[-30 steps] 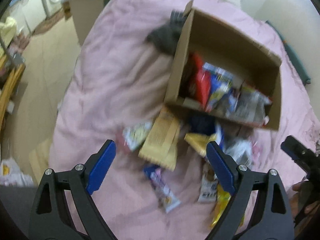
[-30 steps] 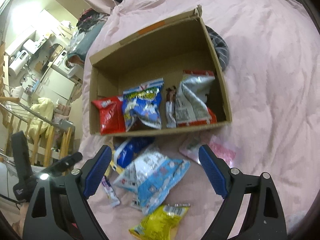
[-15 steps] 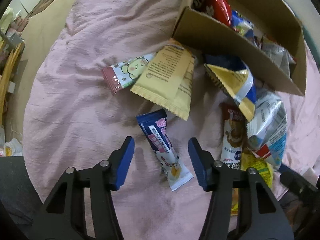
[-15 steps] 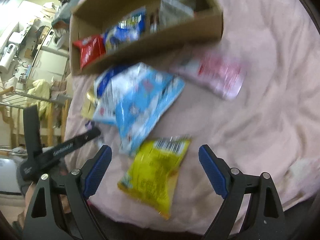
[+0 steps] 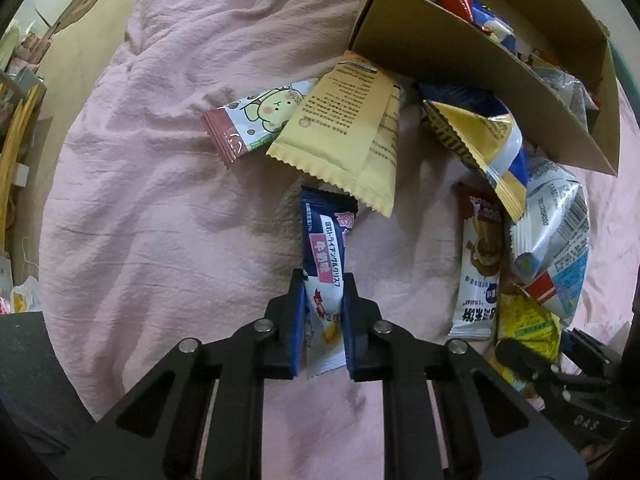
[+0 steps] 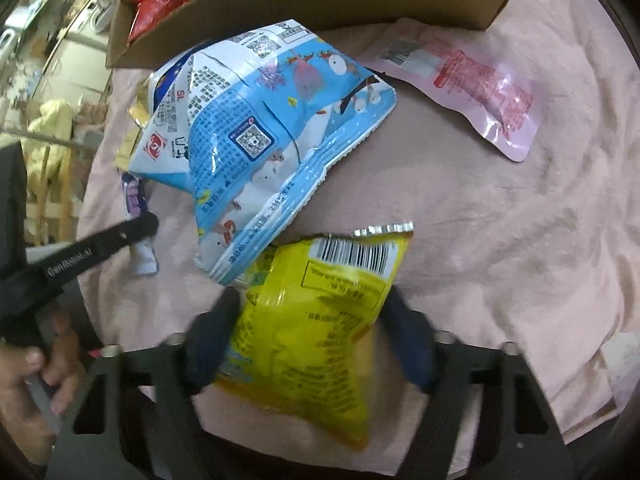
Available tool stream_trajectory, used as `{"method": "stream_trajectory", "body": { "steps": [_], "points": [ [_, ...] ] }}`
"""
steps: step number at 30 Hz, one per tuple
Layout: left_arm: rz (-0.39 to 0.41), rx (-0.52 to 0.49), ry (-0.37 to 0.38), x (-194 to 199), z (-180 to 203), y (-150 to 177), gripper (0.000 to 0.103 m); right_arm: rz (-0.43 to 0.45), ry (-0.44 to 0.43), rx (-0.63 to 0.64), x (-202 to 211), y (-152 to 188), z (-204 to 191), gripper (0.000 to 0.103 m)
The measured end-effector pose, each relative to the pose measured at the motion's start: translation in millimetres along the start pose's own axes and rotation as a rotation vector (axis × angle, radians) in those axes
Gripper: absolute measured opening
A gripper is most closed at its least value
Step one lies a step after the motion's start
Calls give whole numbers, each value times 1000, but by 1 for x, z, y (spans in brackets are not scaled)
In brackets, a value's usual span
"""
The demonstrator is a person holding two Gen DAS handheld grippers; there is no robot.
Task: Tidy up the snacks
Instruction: 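Grasp a blue snack bar with the left tool while the right tool grasps the yellow bag, then lift the blue bar and yellow bag toward the box with both tools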
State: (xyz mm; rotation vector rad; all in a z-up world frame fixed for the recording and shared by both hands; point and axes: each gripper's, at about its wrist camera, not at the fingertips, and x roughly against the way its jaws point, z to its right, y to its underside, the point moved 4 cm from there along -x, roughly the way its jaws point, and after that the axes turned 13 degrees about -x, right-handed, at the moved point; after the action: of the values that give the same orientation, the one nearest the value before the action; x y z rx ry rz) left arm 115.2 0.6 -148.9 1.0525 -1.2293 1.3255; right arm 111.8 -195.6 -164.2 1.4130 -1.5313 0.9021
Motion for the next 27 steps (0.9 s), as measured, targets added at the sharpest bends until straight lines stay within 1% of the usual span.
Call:
{"method": "stream_trajectory", "body": {
  "steps": [2, 5, 7, 10, 12, 15, 19, 22, 23, 25, 27],
  "points": [
    [1, -6, -6, 2, -1, 2, 13, 8, -11, 5, 3, 5, -5, 55],
    [2, -27, -14, 10, -4, 12, 13, 28, -32, -6, 17, 12, 3, 53],
    [1, -30, -11, 15, -4, 19, 13, 23, -37, -3, 20, 18, 4, 53],
    [4, -25, 2, 20, -2, 24, 13, 26, -38, 11, 27, 26, 2, 53],
    [-4, -23, 25, 27, 0, 27, 13, 32, -42, 13, 29, 28, -2, 53],
    [38, -36, -1, 46, -5, 24, 13, 41, -39, 15, 37, 32, -3, 53],
    [77, -33, 5, 72, -10, 25, 13, 66, -49, 9, 53, 36, -1, 53],
    [127, -46, 5, 95, -12, 18, 13, 109, -58, 16, 70, 35, -6, 53],
    [143, -51, 5, 102, -7, 17, 13, 126, -63, 23, 77, 33, -6, 53],
    [181, -72, 4, 116, -5, 8, 13, 179, -48, 50, 92, 27, -13, 53],
    [211, -91, 1, 118, 4, -10, 13, 248, -32, 78, 109, 18, -17, 53]
  ]
}}
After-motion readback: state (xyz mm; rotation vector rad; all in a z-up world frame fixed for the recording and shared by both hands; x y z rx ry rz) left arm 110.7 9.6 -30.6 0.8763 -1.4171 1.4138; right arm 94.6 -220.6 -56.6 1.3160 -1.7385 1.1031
